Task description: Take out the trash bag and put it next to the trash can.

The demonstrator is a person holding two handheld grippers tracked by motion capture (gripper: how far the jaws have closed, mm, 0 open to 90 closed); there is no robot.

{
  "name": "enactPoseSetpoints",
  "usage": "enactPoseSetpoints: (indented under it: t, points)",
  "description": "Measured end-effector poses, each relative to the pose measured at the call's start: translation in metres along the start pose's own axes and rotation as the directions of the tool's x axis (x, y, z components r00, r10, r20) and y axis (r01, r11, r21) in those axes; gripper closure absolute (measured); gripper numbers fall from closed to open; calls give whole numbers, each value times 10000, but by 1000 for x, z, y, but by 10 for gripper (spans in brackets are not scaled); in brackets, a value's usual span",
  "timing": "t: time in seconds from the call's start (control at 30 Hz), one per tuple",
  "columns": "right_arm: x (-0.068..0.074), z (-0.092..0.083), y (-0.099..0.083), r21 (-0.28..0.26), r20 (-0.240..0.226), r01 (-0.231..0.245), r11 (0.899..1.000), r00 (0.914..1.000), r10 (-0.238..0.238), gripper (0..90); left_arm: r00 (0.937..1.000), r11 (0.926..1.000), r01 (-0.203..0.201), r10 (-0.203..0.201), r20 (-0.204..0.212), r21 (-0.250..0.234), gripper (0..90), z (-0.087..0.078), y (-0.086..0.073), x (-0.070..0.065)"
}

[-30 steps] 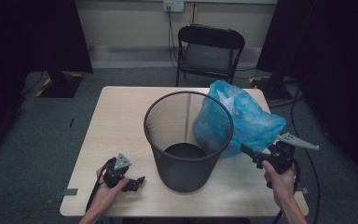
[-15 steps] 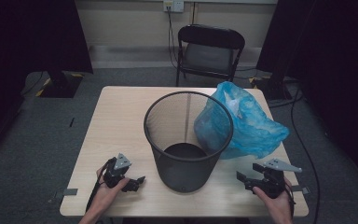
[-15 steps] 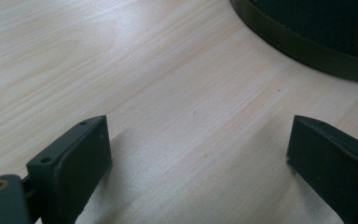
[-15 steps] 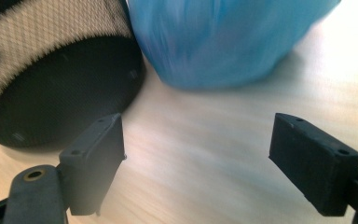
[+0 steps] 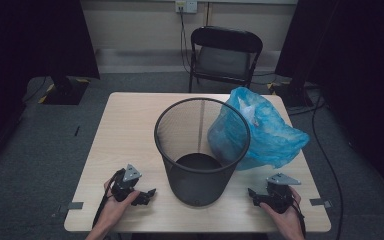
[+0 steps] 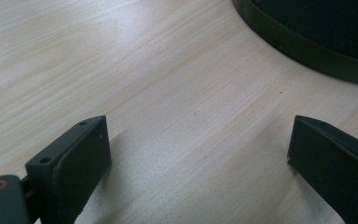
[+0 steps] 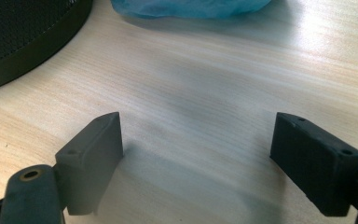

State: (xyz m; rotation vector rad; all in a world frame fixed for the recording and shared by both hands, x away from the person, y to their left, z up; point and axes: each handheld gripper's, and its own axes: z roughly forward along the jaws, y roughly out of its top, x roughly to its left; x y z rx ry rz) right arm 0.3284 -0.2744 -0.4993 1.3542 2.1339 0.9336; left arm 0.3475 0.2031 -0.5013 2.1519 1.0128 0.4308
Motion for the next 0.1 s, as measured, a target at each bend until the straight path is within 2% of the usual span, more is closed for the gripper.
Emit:
enactPoseSetpoints:
  t: [0.1]
  points:
    - [0,0,0,1,7,-12,10000,10000,12,159,10000,10000,24,-24,-38,-7,45,0,0,0]
